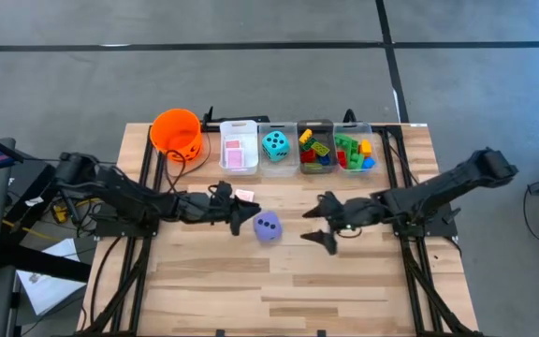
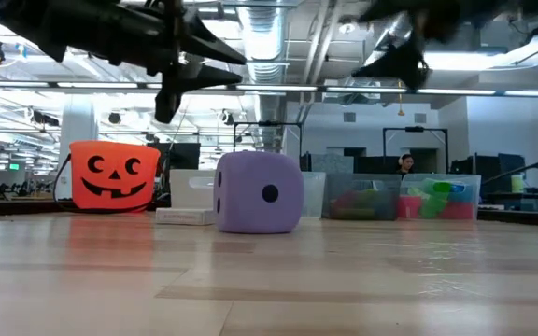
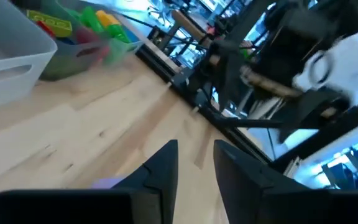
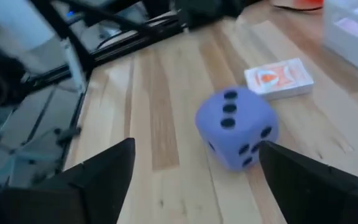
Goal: Pick & Place Toys
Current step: Put the violet dice into the left transparent bin
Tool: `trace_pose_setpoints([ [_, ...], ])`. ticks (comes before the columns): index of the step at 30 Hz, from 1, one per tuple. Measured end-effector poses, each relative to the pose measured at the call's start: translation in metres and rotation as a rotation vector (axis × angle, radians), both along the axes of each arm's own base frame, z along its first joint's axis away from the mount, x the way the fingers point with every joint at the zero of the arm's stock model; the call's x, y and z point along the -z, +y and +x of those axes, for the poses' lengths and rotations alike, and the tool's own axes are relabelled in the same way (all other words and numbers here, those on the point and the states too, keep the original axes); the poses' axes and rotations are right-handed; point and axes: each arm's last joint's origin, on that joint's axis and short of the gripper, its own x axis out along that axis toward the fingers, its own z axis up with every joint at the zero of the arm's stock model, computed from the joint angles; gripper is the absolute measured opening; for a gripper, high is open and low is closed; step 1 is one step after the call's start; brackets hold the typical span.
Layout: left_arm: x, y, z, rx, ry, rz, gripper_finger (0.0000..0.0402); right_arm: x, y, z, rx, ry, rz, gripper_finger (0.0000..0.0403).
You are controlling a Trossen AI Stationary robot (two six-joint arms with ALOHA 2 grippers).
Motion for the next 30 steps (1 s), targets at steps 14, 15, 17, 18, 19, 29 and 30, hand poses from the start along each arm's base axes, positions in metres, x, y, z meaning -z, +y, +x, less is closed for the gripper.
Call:
trace_pose_setpoints([
  [14, 0.008, 0.0, 0.0, -0.082, -0.001, -0.284, 0.0092, 0.073, -0.026, -0.021, -0.332, 0.056, -0.354, 0.0351],
  [15, 0.008, 0.0, 0.0, -0.086, 0.002, -0.286, 0.0092, 0.073, -0.027, -0.019, -0.347, 0.042, -0.333, 0.0352],
  [17, 0.008, 0.0, 0.0, -0.087, 0.002, -0.287, 0.0092, 0.075, -0.029, -0.015, -0.357, 0.023, -0.317, 0.0352],
  [18, 0.008, 0.0, 0.0, -0.087, 0.0, -0.289, 0.0092, 0.076, -0.03, -0.014, -0.36, 0.021, -0.319, 0.0352],
  [19, 0.008, 0.0, 0.0, -0.087, 0.0, -0.289, 0.0092, 0.077, -0.031, -0.012, -0.363, 0.02, -0.323, 0.0352],
  [29, 0.008, -0.001, 0.001, -0.052, 0.011, -0.285, 0.0092, 0.08, -0.04, 0.008, -0.394, 0.036, -0.342, 0.0352],
  [30, 0.009, -0.001, 0.001, -0.039, 0.017, -0.28, 0.009, 0.081, -0.041, 0.01, -0.39, 0.042, -0.341, 0.0352],
])
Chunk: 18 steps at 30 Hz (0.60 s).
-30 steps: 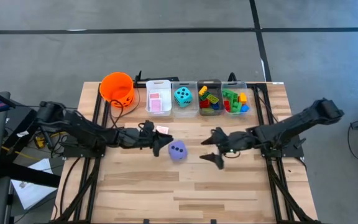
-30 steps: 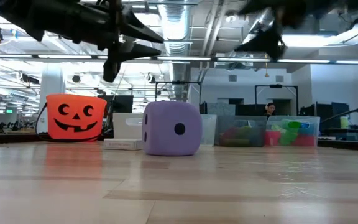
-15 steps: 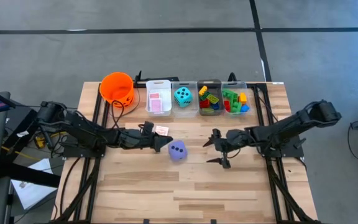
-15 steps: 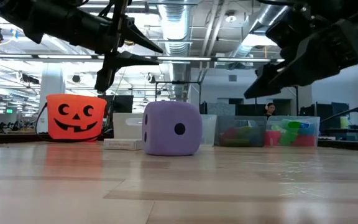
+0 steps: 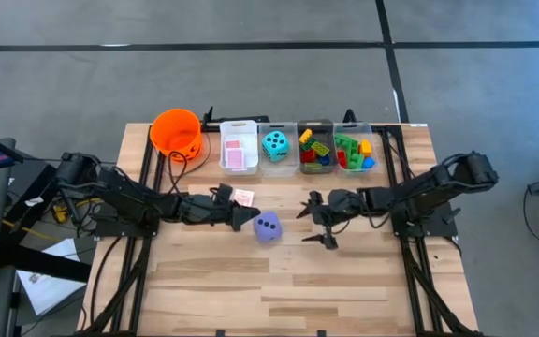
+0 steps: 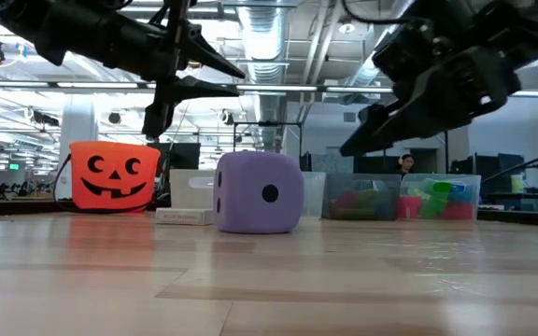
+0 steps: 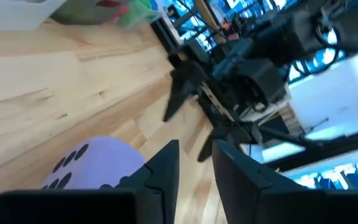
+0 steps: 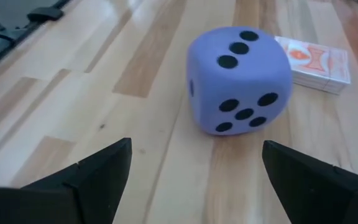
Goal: Pick & Place Toys
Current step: Put the violet dice into the left transparent bin
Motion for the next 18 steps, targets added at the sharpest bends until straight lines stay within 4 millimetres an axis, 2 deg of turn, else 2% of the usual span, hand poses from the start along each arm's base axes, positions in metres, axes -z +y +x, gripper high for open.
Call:
trace_pose_setpoints([
  [4, 0.004, -0.001, 0.001, 0.033, 0.03, 0.045, 0.0067, 0.004, -0.004, 0.011, 0.018, 0.006, -0.001, 0.0352],
  [9, 0.014, -0.003, 0.005, 0.046, 0.066, 0.085, 0.001, 0.009, -0.008, 0.029, 0.011, 0.026, 0.0, 0.0352],
  [18, 0.03, -0.009, 0.016, 0.061, 0.079, 0.091, 0.0001, 0.007, -0.008, 0.057, -0.006, 0.008, 0.011, 0.0352],
])
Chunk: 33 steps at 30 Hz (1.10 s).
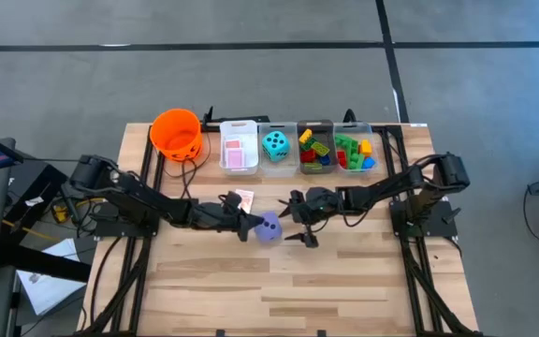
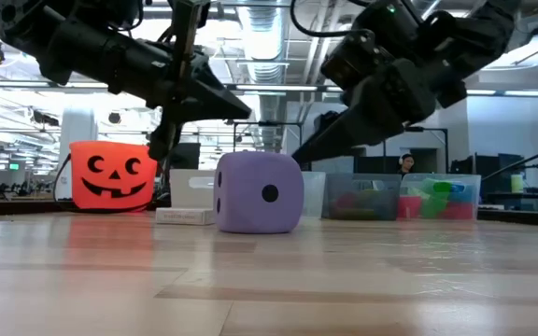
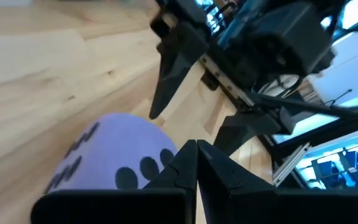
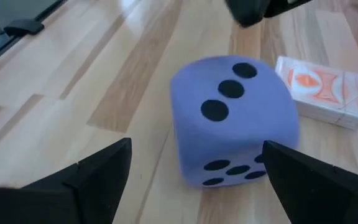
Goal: Pick & Place Toys
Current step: Put the violet dice into the left transparent bin
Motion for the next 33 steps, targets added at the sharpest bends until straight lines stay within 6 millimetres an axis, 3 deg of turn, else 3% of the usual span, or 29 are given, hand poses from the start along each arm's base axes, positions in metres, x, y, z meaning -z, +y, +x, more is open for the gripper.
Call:
trace_pose_setpoints([
  [9, 0.007, -0.016, 0.023, 0.069, 0.029, 0.008, 0.0, -0.001, -0.001, 0.005, -0.011, -0.006, -0.019, 0.0352],
  [22, 0.014, -0.019, 0.022, 0.155, 0.097, -0.01, 0.0, -0.001, -0.023, 0.006, 0.067, -0.012, -0.069, 0.0352],
  [33, 0.026, -0.03, 0.014, 0.402, 0.255, -0.126, 0.0, 0.014, -0.036, 0.005, -0.028, 0.042, 0.011, 0.0352],
])
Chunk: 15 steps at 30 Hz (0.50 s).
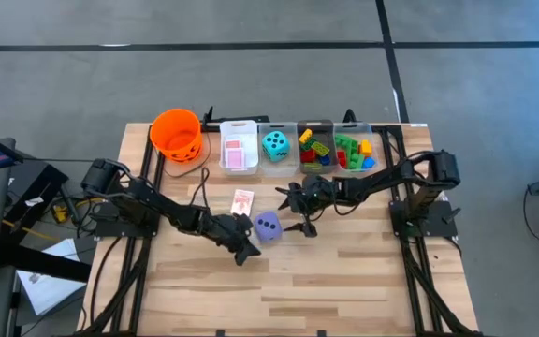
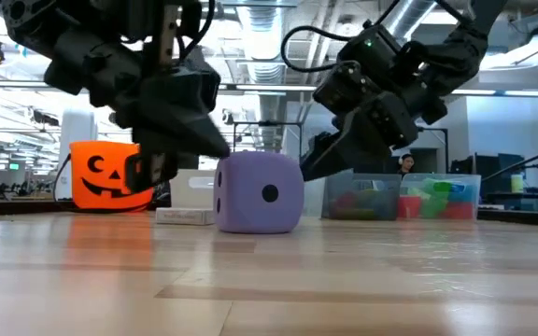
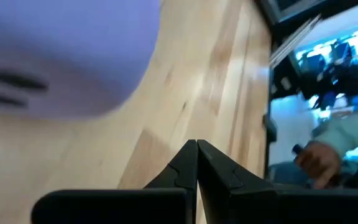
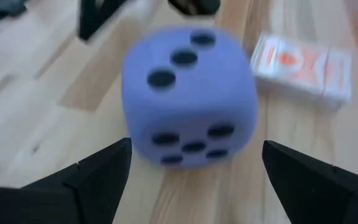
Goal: Pick & Place Toys
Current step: Put the violet dice into the left transparent bin
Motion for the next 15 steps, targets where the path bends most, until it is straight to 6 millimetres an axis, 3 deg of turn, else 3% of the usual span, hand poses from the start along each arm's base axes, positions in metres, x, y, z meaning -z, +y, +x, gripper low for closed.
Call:
trace_pose_setpoints([
  [5, 0.003, -0.001, -0.002, 0.005, 0.04, 0.009, 0.0, -0.004, 0.001, 0.003, -0.017, -0.035, -0.017, 0.0352],
  [15, 0.009, 0.019, -0.002, -0.093, 0.101, 0.058, 0.0, -0.017, 0.005, 0.013, -0.047, -0.088, -0.012, 0.0352],
])
